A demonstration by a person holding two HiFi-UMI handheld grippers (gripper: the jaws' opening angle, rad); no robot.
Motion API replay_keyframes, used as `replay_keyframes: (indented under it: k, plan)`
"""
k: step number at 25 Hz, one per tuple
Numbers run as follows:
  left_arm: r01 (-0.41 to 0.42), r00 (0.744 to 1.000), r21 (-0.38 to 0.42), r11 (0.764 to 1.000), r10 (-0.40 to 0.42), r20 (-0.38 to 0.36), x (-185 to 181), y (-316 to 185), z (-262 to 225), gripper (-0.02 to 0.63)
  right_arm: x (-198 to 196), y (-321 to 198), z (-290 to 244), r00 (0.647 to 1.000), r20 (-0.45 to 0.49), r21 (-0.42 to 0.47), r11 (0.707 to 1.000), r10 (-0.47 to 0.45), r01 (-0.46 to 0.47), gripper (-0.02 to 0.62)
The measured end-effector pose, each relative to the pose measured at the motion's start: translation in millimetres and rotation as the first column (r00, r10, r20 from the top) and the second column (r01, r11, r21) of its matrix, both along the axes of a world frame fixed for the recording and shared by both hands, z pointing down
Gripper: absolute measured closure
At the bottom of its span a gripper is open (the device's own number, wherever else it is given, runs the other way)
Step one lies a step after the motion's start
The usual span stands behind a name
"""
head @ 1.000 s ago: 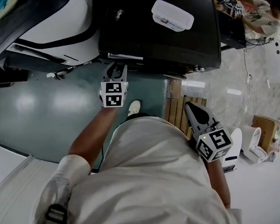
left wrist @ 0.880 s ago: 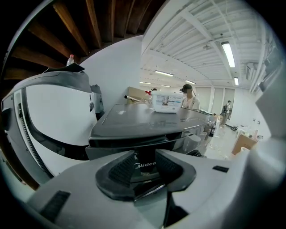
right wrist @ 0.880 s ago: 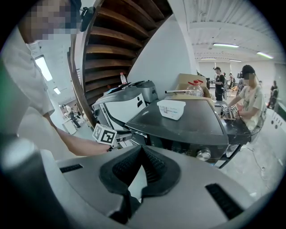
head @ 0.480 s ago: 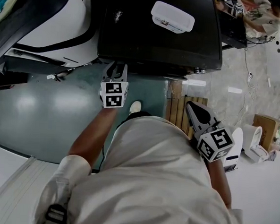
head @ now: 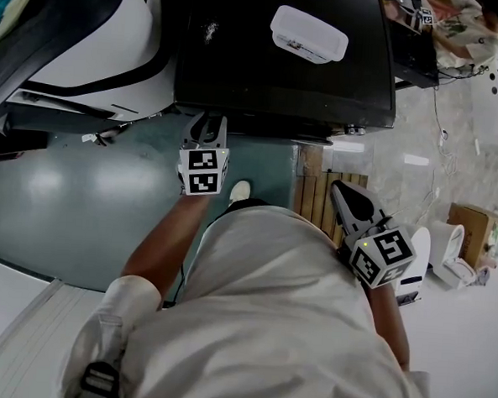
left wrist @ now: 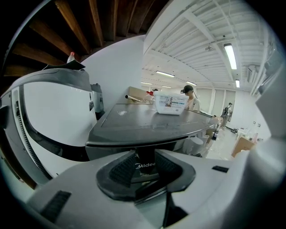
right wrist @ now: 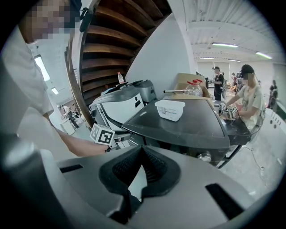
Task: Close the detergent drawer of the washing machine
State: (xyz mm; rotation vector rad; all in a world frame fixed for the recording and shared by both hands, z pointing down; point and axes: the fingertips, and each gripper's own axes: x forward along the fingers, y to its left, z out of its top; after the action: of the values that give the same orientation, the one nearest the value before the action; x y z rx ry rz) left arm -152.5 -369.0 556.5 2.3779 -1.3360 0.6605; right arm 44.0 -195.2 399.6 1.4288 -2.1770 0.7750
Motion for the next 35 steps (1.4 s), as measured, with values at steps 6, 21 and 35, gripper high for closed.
replay_keyframes:
  k: [6,21,35]
  plan:
    - [0.021,1.0,-0.003,1.0,-0.021,-0.008,-0.9,-2.0,0.3,0.486,-6.0,-8.0,2.5,1.0,0.002,-0.005,1.0,-0.02,0.02,0.592]
    - [0.062,0.998,-0.008,0.998,-0.062,0.002,-0.4,-10.0,1.2,0.491,-11.5,-13.4,4.6,0.997,-0.002,-0.011,0.997,-0.071,0.071,0.591]
    - [0.067,0.998,-0.036,0.997,-0.067,-0.003,-1.0,-7.8,3.1,0.492,-0.9,6.5,-0.2,0.997,0.022,0.016,0.997,-0.07,0.07,0.592]
